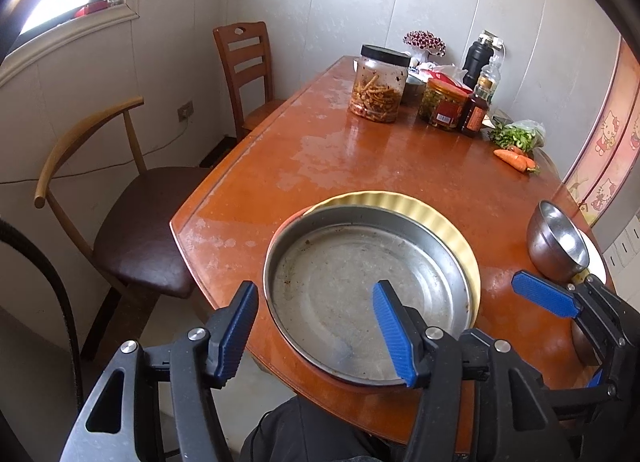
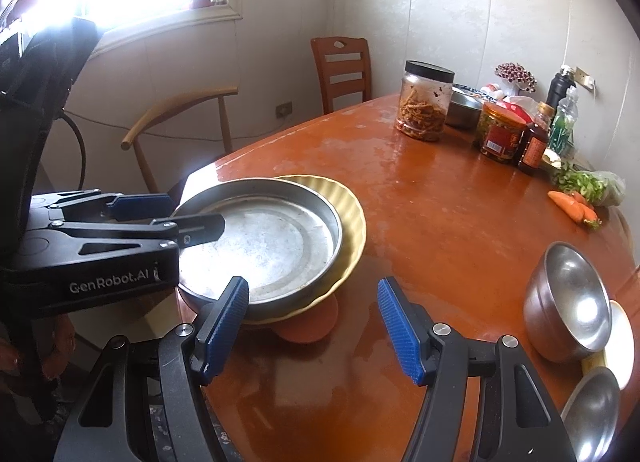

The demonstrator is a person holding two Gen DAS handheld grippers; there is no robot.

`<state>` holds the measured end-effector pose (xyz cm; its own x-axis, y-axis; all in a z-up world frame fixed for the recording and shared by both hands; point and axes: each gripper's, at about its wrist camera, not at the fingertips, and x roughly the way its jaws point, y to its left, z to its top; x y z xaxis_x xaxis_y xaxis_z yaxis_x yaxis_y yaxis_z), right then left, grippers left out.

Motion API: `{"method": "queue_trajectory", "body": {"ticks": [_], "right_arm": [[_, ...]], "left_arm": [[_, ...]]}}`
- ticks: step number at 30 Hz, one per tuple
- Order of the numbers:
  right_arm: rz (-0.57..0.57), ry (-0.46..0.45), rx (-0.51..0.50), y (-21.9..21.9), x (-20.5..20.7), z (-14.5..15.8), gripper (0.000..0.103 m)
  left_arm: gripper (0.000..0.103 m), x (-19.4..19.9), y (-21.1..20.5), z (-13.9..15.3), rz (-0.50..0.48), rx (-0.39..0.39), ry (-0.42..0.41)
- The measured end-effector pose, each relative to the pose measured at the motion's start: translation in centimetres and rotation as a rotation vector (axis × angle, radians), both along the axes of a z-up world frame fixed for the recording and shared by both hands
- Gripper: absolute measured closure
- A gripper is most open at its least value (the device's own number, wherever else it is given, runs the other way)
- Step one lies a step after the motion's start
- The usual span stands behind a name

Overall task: Organize plates and bowls
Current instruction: 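Lower the steel tray onto the yellow shell plate, then open the left tool and withdraw from the steel tray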

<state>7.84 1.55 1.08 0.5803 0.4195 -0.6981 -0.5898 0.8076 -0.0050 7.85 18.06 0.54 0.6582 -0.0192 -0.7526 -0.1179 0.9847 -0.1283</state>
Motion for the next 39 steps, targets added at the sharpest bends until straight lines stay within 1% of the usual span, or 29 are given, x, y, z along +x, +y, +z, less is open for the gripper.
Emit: {"method": "queue_trajectory", "body": {"ticks": [9, 17, 18, 20, 27, 39], "right_arm": [[-0.020, -0.023, 0.023, -1.2, -0.9, 0.8, 0.034], [-0.041, -0.043, 0.050, -2.8, -1.7, 1.7, 0.034], [-0.044, -0.043, 0.054, -3.1, -1.8, 1.8, 0.033], [-0.053, -0.043, 0.061, -3.7, -2.1, 1.9, 0.028], [-0.085, -0.062, 0.080, -6.2, -2.8, 2.8, 0.027], [-0.147, -0.101, 0.116, -12.0, -3.6, 4.2, 0.026]], "left_arm": [[0.039, -1.2, -0.7, 1.4, -0.001, 0.007, -0.032], [0.038, -1.7, -2.4, 2.4, -0.016, 0.018, -0.047], [0.038, -1.8, -2.7, 2.5, -0.018, 0.020, -0.048], [0.038, -1.9, -3.2, 2.6, -0.022, 0.018, -0.051], [0.038, -1.8, -6.0, 3.1, -0.052, 0.028, -0.055], [0.037, -1.3, -11.1, 4.0, -0.101, 0.031, -0.070]]}}
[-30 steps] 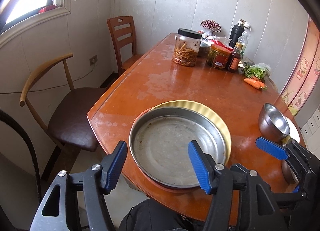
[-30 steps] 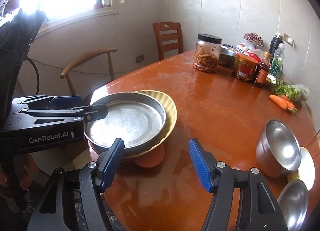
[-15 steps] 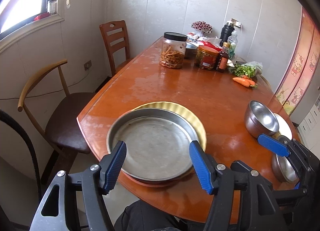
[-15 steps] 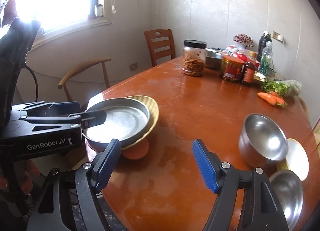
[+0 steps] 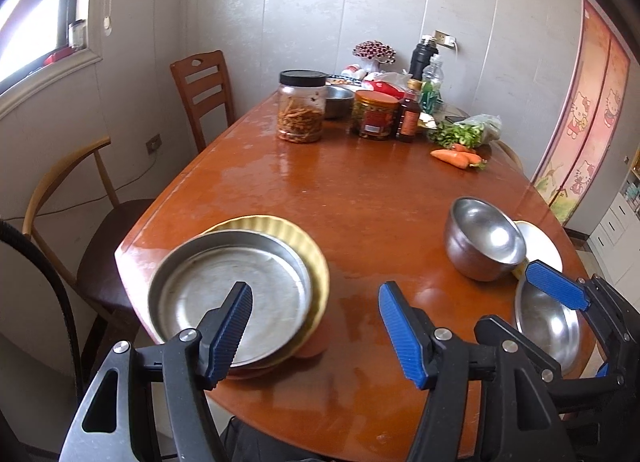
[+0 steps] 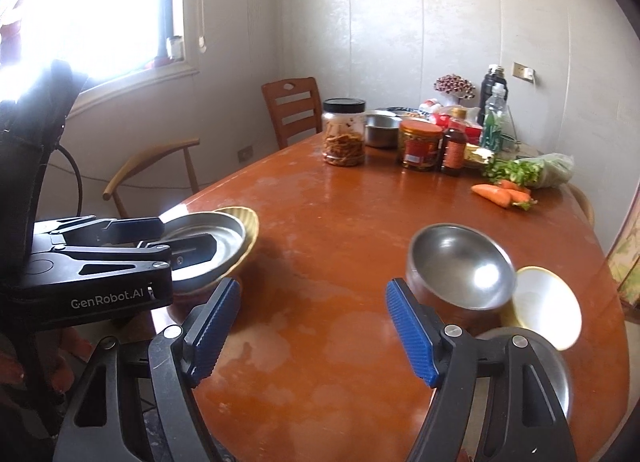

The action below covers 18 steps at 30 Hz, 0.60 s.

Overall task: Organize plates and bowls
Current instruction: 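Open the left tool and withdraw from the steel tray, then move the left tool to the large steel basin and grasp its rim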

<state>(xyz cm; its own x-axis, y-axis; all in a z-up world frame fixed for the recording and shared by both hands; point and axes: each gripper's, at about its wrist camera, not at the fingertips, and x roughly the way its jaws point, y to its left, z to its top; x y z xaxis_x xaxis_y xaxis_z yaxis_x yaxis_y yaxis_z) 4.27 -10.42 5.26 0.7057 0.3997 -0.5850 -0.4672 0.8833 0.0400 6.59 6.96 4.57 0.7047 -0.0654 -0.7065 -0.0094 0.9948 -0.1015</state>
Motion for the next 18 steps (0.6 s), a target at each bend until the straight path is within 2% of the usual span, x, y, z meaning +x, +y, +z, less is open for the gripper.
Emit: {"method": "queue_trajectory", "body": {"ticks": [10, 18], "right_arm": [[-0.053, -0.013, 0.028, -4.4, 0.1, 0.7, 0.026], [-0.107, -0.014, 0.042, -8.2, -0.1, 1.1, 0.026]], "left_arm": [[0.037, 1.1, -4.6, 0.4, -0.052, 0.028, 0.009], [0.037, 1.4, -7.5, 0.5, -0.086, 0.015, 0.014]]}}
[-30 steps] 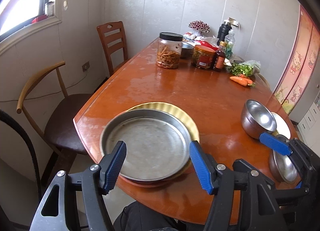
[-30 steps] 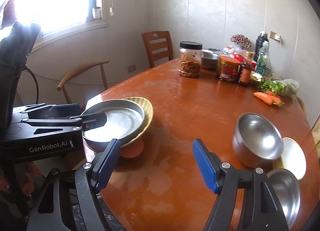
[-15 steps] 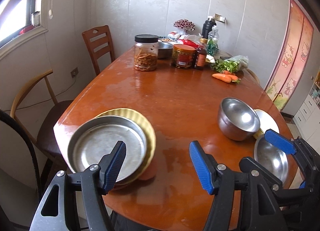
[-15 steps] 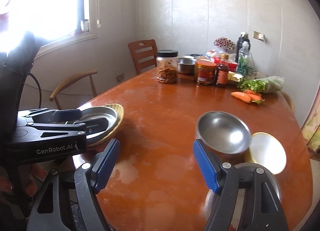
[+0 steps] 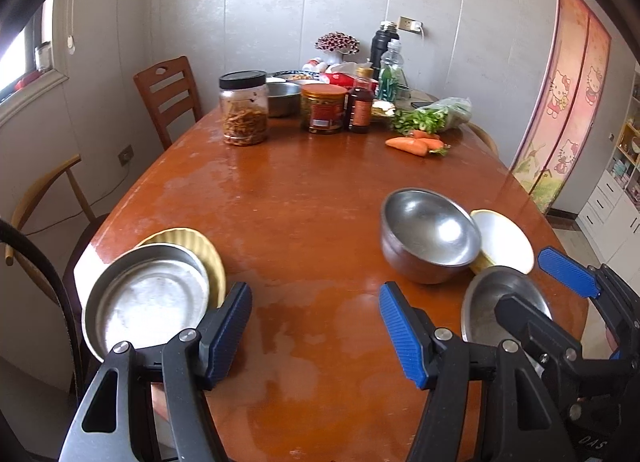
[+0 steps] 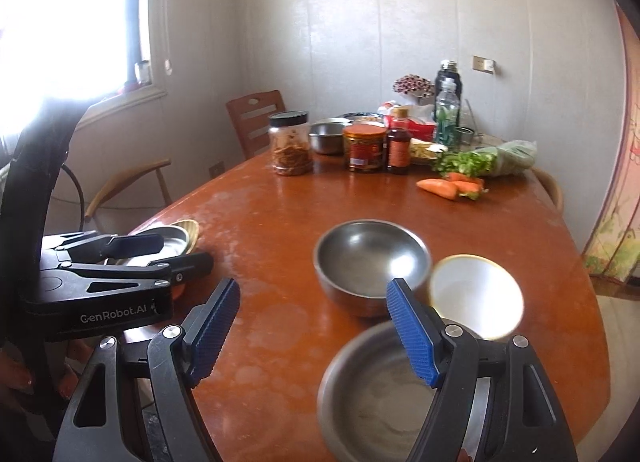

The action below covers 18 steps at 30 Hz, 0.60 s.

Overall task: Organize plates and bowls
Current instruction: 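Move the left tool to the large steel basin and grasp its rim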

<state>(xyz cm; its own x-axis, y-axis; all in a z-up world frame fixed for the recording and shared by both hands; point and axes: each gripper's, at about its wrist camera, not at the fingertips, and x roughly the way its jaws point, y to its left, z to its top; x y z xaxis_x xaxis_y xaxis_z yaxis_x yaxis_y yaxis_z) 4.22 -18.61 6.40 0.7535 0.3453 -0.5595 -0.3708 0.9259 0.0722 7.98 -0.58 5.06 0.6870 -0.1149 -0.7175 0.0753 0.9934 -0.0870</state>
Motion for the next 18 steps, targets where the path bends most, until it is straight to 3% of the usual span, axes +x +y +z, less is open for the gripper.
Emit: {"method": "queue_trajectory", "body": {"ticks": [18], "right_arm": [[-0.100, 0.037, 0.019, -6.8, -1.1, -1.3, 0.025]], "left_arm": [[0.037, 0.0, -6.0, -1.6, -0.090, -0.024, 0.043]]}}
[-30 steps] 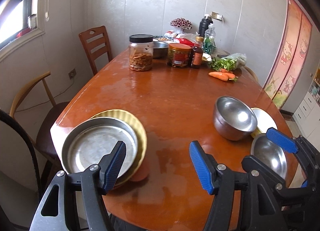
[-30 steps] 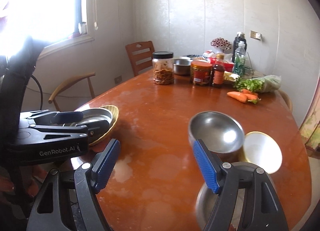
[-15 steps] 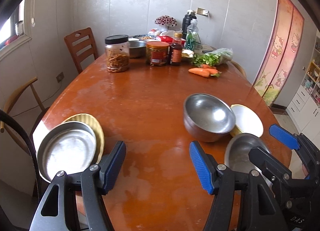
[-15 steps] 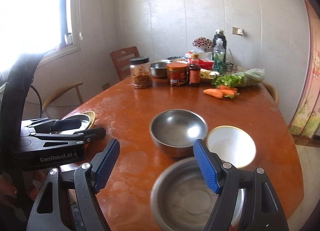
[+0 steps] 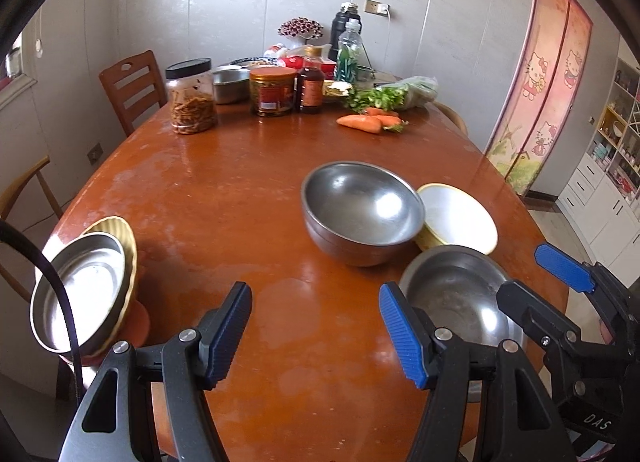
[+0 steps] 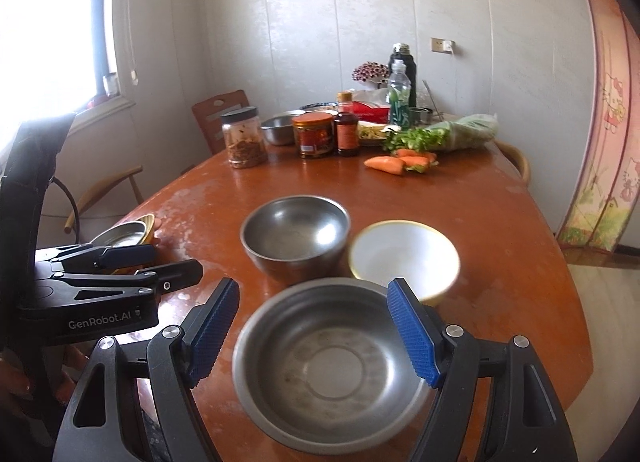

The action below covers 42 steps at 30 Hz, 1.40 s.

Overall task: Organize plates and bowls
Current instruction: 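Move the left tool to the large steel basin and grasp its rim, then lift the steel basin with the left tool and carry it toward the plate stack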

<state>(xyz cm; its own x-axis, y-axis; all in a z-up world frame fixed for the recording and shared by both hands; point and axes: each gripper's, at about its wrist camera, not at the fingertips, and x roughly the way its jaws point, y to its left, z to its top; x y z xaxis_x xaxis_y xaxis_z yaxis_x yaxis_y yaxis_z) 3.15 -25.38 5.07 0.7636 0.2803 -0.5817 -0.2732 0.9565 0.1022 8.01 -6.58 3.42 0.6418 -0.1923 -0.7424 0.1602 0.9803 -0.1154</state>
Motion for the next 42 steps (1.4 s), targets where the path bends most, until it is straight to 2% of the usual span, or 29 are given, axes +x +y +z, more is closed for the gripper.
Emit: {"method": "queue_trajectory", "body": {"ticks": [13, 16, 25, 32, 36, 38, 42], "right_arm": [[-0.107, 0.065, 0.038, -4.8, -0.7, -2.9, 0.025], [-0.142, 0.093, 0.018, -5.5, -0.5, -3.7, 0.025], [-0.101, 0.121, 0.010, -5.4, -0.5, -5.2, 0.025], [-0.088, 0.128, 0.011, -5.0, -0.1, -5.9, 0.028], [-0.080, 0.143, 0.019, -4.9, 0.4, -6.3, 0.038], [-0.069, 0.141, 0.004, -4.4, 0.4, -6.3, 0.041], [-0.045, 0.145, 0.008, -3.9, 0.6, -6.2, 0.046]], "left_arm": [[0.037, 0.4, -3.2, -2.3, -0.065, -0.028, 0.054], [0.037, 0.3, -4.0, -2.8, -0.084, -0.026, 0.070], [0.037, 0.8, -5.8, -4.6, -0.123, -0.030, 0.122], [0.037, 1.6, -5.7, -5.5, -0.132, -0.088, 0.145], [0.037, 2.0, -5.7, -5.6, -0.142, -0.107, 0.146], [0.045, 1.9, -5.8, -5.6, -0.158, -0.113, 0.142], [0.048, 2.0, -5.6, -5.5, -0.165, -0.115, 0.140]]}}
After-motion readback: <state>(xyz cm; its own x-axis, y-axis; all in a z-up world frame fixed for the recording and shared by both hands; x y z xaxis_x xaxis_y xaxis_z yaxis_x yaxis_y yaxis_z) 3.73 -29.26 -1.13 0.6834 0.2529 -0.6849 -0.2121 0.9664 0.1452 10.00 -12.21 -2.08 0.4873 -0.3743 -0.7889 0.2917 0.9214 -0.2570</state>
